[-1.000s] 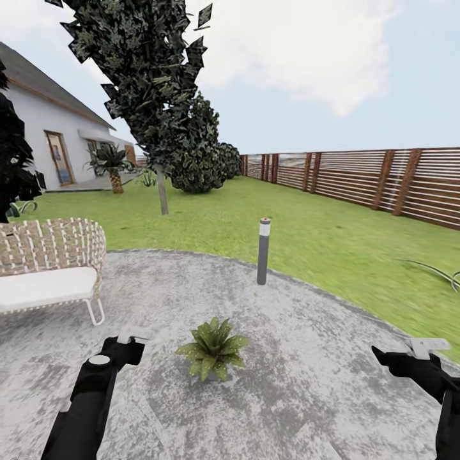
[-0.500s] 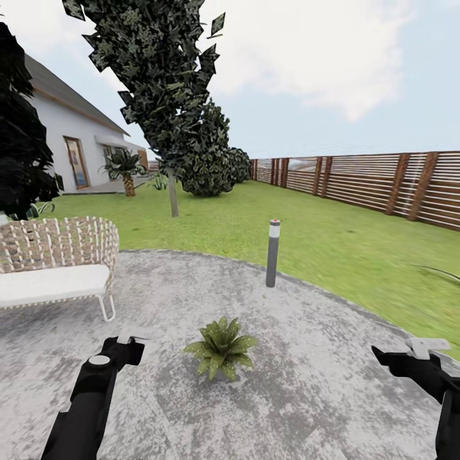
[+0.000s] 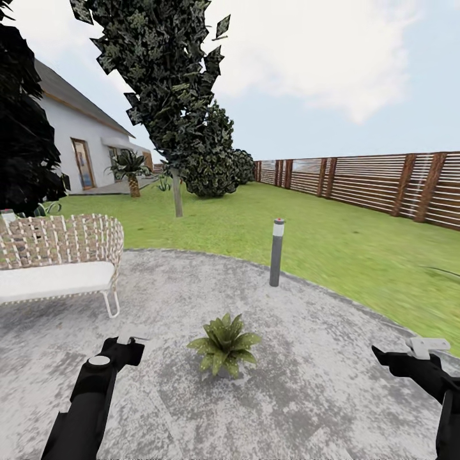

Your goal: Pick up the pesticide atomizer in the garden and spray insectifuge to fully cover both potted plants in the garden.

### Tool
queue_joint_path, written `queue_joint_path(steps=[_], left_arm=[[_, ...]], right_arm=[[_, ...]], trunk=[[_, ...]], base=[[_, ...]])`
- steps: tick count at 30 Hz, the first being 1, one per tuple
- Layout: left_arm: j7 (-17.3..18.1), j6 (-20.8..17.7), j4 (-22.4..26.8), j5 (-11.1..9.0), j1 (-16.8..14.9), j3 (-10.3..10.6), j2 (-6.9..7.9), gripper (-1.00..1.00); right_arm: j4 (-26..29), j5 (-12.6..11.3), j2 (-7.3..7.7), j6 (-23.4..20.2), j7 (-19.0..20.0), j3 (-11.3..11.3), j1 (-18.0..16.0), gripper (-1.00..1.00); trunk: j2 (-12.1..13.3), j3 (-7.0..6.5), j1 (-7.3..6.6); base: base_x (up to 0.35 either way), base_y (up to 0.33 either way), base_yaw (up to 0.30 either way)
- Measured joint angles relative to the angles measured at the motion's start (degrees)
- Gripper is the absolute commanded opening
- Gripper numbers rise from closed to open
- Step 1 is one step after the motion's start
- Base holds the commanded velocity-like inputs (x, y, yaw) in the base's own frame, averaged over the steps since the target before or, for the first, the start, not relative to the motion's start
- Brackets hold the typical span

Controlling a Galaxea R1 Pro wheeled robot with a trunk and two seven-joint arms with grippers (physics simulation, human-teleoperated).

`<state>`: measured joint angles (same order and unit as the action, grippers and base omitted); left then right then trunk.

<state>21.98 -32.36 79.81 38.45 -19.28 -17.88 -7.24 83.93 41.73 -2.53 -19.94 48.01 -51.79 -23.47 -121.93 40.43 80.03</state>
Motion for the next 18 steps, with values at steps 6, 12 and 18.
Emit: queue_joint_path(steps=[6,12,18], left_arm=[[0.0,0.0,0.1,0.0,0.1,0.0,0.0,-1.0],[0.0,0.0,0.2,0.1,0.2,0.1,0.0,-1.0],[-0.2,-0.3,0.2,0.0,-0.3,1.0,0.0,-1.0]], right_arm=[[0.0,0.0,0.02,0.1,0.1,0.0,0.0,1.0],[-0.1,-0.2,-0.36,0.1,0.2,7.9,0.0,1.0],[1.5,-0.2,-0.56,0.0,-0.3,25.6,0.0,1.0]], trunk=[[0.0,0.0,0.01],[0.0,0.0,0.01],[0.0,0.0,0.01]], base=[[0.0,0.0,0.0],[0.0,0.0,0.0],[0.0,0.0,0.0]])
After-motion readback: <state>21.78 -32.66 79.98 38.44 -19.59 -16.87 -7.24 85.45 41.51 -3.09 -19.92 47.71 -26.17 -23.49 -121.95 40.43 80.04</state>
